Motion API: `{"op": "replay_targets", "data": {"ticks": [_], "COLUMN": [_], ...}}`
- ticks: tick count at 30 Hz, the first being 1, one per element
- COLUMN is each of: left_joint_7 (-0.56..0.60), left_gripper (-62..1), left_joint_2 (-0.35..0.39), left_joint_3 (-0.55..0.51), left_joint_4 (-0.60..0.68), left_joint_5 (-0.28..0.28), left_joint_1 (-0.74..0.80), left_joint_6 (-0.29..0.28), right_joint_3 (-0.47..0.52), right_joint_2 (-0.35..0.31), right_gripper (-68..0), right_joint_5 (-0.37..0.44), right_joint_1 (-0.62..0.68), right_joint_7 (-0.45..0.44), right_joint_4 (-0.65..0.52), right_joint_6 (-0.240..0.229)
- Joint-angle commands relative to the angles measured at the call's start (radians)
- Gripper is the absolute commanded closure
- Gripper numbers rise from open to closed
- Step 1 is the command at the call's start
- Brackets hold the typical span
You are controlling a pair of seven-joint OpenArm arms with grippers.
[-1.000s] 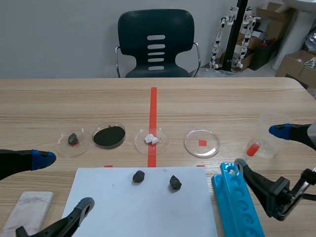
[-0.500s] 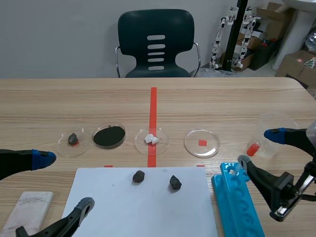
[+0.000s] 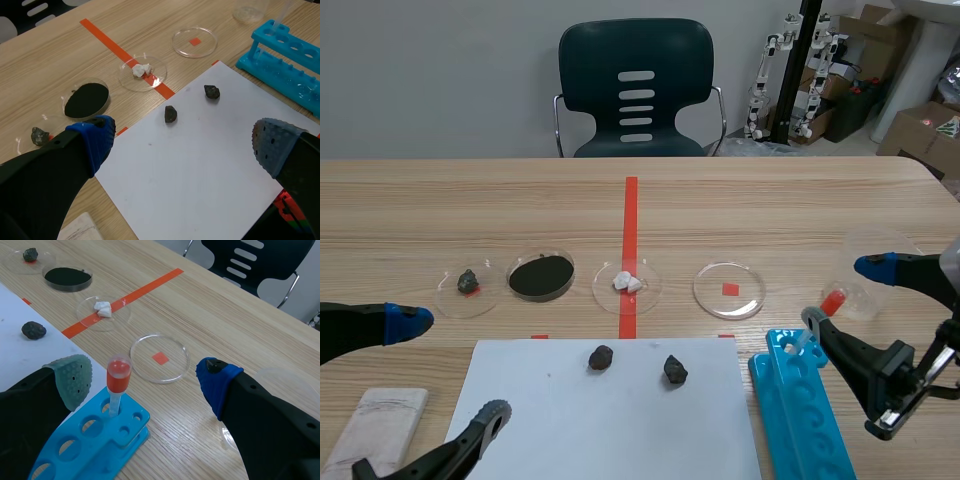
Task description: Pick up the dropper by the top with the right hand
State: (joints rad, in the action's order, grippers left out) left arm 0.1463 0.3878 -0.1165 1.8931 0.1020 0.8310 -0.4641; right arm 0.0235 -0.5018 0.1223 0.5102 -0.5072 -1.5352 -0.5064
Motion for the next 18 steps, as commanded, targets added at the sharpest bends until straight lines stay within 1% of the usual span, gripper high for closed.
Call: {"op": "replay_targets", "data": {"ticks": [1, 5, 7, 11, 15, 18], "left_joint_7": [0.014, 0.014, 0.014, 0.014, 0.014, 0.014], "left_gripper": [-57.2, -57.2, -57.2, -57.2, -57.2, -57.2], "left_joint_2": [-0.005, -0.005, -0.005, -0.005, -0.005, -0.005], "left_joint_3": [-0.003, -0.003, -0.003, -0.003, -0.003, -0.003], "left_joint_4": [0.01, 0.01, 0.01, 0.01, 0.01, 0.01], "left_joint_5": [0.01, 0.01, 0.01, 0.01, 0.01, 0.01], "left_joint_1": [0.0, 0.0, 0.0, 0.0, 0.0, 0.0], "left_joint_6": [0.006, 0.006, 0.006, 0.006, 0.006, 0.006], "right_joint_3": [0.0, 0.0, 0.0, 0.0, 0.0, 0.0], "right_joint_2": [-0.01, -0.01, -0.01, -0.01, -0.01, -0.01], "right_gripper": [-43.6, -40.8, -40.6, -32.9, -29.9, -25.7], "right_joint_5": [0.011, 0.011, 0.011, 0.011, 0.011, 0.011], "right_joint_1": [-0.014, -0.011, -0.011, -0.011, -0.011, -0.011], "right_joint_7": [-0.011, -0.01, -0.011, -0.011, -0.011, -0.011], "right_joint_4": [-0.009, -0.009, -0.009, -0.009, -0.009, -0.009], "right_joint_6": [0.0, 0.0, 0.0, 0.0, 0.0, 0.0]}}
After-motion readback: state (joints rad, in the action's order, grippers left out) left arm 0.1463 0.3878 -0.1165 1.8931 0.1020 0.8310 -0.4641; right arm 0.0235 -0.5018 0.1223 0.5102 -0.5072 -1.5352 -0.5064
